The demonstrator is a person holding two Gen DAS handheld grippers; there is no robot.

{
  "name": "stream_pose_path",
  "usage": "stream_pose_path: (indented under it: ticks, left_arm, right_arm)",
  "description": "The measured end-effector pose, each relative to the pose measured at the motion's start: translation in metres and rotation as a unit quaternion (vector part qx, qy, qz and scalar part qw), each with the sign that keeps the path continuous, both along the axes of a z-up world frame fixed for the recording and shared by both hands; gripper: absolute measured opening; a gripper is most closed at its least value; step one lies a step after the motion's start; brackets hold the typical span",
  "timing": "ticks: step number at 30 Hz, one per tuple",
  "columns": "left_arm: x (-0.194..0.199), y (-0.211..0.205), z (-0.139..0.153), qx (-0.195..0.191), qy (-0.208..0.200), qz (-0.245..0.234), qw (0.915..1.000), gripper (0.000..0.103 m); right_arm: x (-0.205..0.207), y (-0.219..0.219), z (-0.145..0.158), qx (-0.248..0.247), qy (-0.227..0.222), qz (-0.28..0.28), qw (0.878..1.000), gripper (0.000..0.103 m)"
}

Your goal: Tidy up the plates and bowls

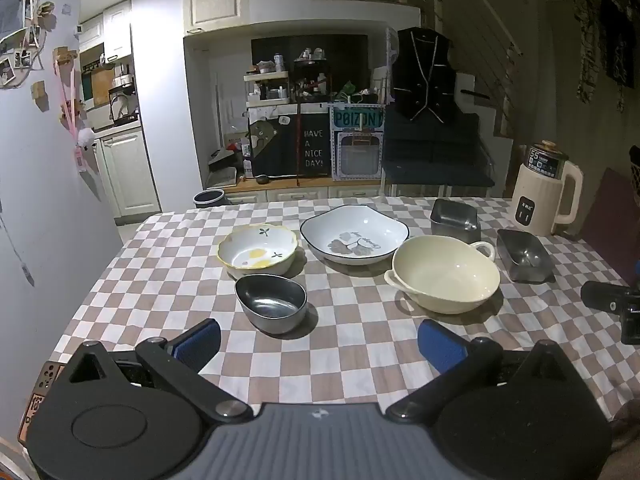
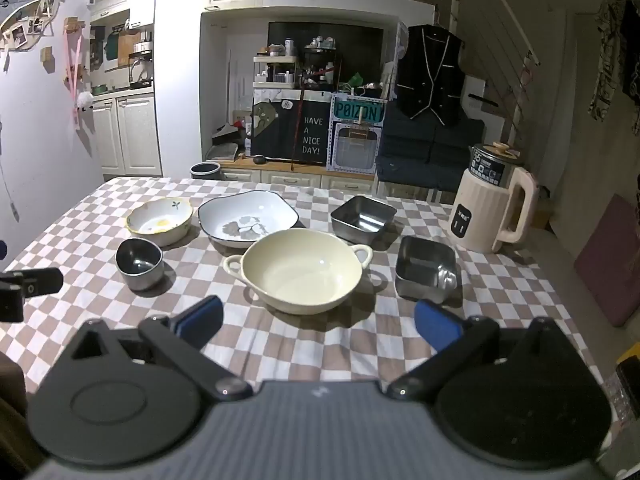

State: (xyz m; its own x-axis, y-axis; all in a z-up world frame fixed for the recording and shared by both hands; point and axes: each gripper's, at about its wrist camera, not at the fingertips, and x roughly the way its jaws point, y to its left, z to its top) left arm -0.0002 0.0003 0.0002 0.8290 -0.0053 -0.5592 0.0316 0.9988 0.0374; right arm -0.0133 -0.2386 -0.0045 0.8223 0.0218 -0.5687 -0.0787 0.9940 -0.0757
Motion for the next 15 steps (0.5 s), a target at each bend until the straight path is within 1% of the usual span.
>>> stream_pose_path:
  ticks: [15]
  left_arm:
    - [-0.0002,-0.0007,0.0002,0.004,0.003,0.001,1.0,0.103]
  right_arm:
    - [0.0,-0.0007,0.0,-0.001,-0.001,0.0,1.0,0.103]
